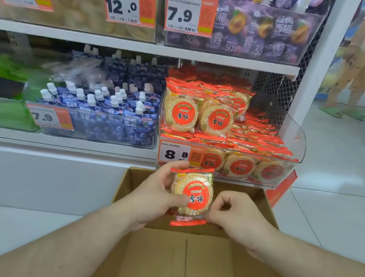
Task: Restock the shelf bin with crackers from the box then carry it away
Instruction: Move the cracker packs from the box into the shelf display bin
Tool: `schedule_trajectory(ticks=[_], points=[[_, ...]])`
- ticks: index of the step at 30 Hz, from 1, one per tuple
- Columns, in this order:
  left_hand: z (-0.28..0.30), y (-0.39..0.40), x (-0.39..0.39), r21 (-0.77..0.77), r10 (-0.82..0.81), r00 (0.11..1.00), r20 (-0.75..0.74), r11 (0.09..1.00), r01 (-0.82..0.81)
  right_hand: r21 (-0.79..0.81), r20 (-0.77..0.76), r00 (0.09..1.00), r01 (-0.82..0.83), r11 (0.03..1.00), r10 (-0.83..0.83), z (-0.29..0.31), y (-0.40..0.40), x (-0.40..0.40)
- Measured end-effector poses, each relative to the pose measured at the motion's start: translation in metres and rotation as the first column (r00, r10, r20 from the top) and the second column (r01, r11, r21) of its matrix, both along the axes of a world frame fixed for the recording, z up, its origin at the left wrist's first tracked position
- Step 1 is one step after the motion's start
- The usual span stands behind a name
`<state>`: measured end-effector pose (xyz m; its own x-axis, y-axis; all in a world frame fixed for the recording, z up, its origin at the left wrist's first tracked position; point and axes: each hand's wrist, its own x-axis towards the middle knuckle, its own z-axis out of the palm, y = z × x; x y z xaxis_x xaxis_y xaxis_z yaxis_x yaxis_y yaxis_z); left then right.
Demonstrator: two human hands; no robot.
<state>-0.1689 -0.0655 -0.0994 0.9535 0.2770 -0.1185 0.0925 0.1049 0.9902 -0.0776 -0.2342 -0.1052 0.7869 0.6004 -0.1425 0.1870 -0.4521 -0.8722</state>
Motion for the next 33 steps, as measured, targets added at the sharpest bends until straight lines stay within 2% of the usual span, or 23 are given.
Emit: schedule_trajectory(ticks=[3, 6, 8, 10, 12, 14, 16, 19, 21, 23, 26, 28, 30, 33], points=[[0.016, -0.001, 0.005, 0.06, 0.019, 0.997, 0.072, 0.998, -0.023, 0.096, 0.023, 1.0, 0.008, 0.995, -0.01, 0.021, 0.0, 0.009], [0.029, -0.003, 0.01, 0.117, -0.059, 0.986, 0.155, 0.992, 0.041, 0.234, -0.093, 0.995, -0.012, 0.972, 0.035, 0.04, -0.002, 0.018], [0.033, -0.004, 0.013, 0.15, -0.11, 0.977, 0.182, 0.985, 0.083, 0.258, -0.157, 0.981, -0.074, 0.963, 0.117, 0.048, -0.005, 0.022], [0.036, -0.006, 0.017, 0.233, -0.13, 0.976, 0.176, 0.968, 0.087, 0.267, -0.149, 0.975, -0.119, 0.956, 0.163, 0.052, -0.005, 0.024], [0.039, -0.009, 0.021, 0.31, -0.103, 0.973, 0.207, 0.95, 0.034, 0.309, -0.106, 0.985, -0.099, 0.946, 0.138, 0.058, -0.003, 0.029], [0.043, -0.008, 0.026, 0.461, 0.006, 0.963, 0.271, 0.877, -0.136, 0.373, -0.035, 0.998, -0.032, 0.927, 0.048, 0.072, -0.002, 0.045], [0.046, -0.001, 0.031, 0.595, 0.15, 0.937, 0.315, 0.738, -0.318, 0.461, 0.007, 0.995, 0.082, 0.884, -0.096, 0.094, -0.004, 0.072], [0.043, 0.012, 0.04, 0.683, 0.314, 0.881, 0.354, 0.556, -0.473, 0.494, 0.05, 0.963, 0.208, 0.844, -0.266, 0.11, -0.003, 0.122], [0.038, 0.017, 0.046, 0.691, 0.388, 0.855, 0.344, 0.512, -0.51, 0.451, 0.046, 0.954, 0.244, 0.858, -0.296, 0.106, 0.003, 0.153], [0.032, 0.023, 0.052, 0.669, 0.442, 0.84, 0.313, 0.525, -0.526, 0.419, 0.023, 0.949, 0.276, 0.865, -0.314, 0.1, 0.012, 0.178], [0.027, 0.033, 0.06, 0.535, 0.487, 0.84, 0.238, 0.656, -0.532, 0.35, 0.012, 0.959, 0.261, 0.9, -0.283, 0.095, 0.026, 0.197], [0.026, 0.034, 0.062, 0.47, 0.5, 0.841, 0.205, 0.704, -0.533, 0.295, 0.031, 0.969, 0.226, 0.929, -0.245, 0.093, 0.035, 0.199], [0.025, 0.034, 0.064, 0.454, 0.491, 0.844, 0.216, 0.715, -0.531, 0.245, 0.11, 0.96, 0.224, 0.943, -0.257, 0.089, 0.041, 0.202], [0.024, 0.035, 0.066, 0.44, 0.496, 0.834, 0.241, 0.71, -0.549, 0.194, 0.278, 0.891, 0.315, 0.929, -0.36, 0.08, 0.049, 0.206]])
